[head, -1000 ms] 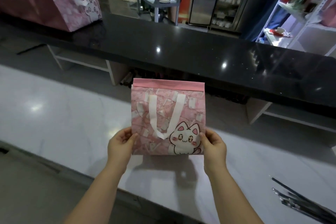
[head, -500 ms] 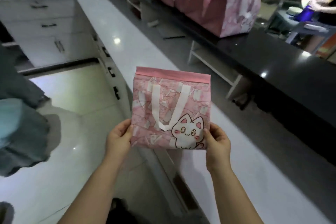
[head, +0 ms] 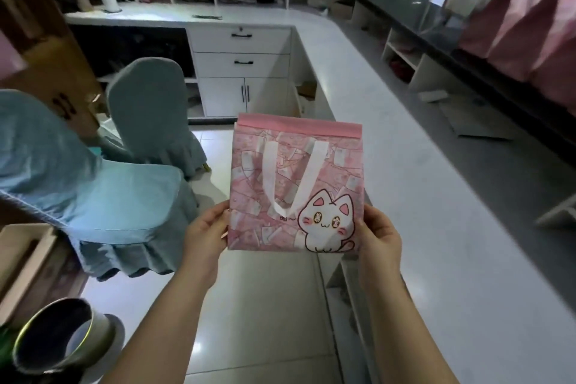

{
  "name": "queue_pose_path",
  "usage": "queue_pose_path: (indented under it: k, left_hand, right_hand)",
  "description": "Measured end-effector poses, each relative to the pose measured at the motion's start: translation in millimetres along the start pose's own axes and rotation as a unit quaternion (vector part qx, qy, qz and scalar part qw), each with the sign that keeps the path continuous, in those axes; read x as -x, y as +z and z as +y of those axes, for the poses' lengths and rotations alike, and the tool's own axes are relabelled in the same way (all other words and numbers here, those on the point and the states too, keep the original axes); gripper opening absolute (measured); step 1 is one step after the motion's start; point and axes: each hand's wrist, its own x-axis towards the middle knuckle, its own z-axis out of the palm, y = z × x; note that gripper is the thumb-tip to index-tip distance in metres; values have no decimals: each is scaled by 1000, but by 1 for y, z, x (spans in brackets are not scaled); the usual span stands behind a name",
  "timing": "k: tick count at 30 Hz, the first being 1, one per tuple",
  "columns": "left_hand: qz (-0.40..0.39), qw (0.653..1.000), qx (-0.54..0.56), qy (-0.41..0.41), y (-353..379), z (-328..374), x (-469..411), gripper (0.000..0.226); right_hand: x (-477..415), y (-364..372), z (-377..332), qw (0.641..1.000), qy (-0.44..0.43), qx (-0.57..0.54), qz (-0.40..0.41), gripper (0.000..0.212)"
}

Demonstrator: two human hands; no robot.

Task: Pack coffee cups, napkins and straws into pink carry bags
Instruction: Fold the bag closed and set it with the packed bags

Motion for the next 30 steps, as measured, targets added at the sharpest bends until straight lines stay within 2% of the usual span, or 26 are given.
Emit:
queue_pose_path:
  k: [3, 6, 13, 17, 25, 30]
  left_hand:
    - [41, 999, 12, -22, -10, 6, -43, 20]
    - [72, 997, 11, -16, -2, 12, -95, 20]
    - [68, 997, 22, 43, 73, 53, -244, 21]
    - [98, 993, 16, 58, 112, 94, -341, 19]
    - [129, 990, 14, 58, 135, 152, -513, 20]
    - [134, 986, 0, 104, 140, 207, -651, 22]
  right_hand:
    - [-42, 32, 18, 999, 22, 13, -24, 22]
    - [-95, 62, 27, 999, 24, 26, -34, 19]
    - [-272, 131, 19, 997, 19, 10, -71, 15]
    - [-376, 180, 0, 995, 24, -8, -100, 16]
    - [-547, 300, 1, 991, 38, 0, -127, 22]
    - [-656, 400, 4, 990, 9, -3, -137, 22]
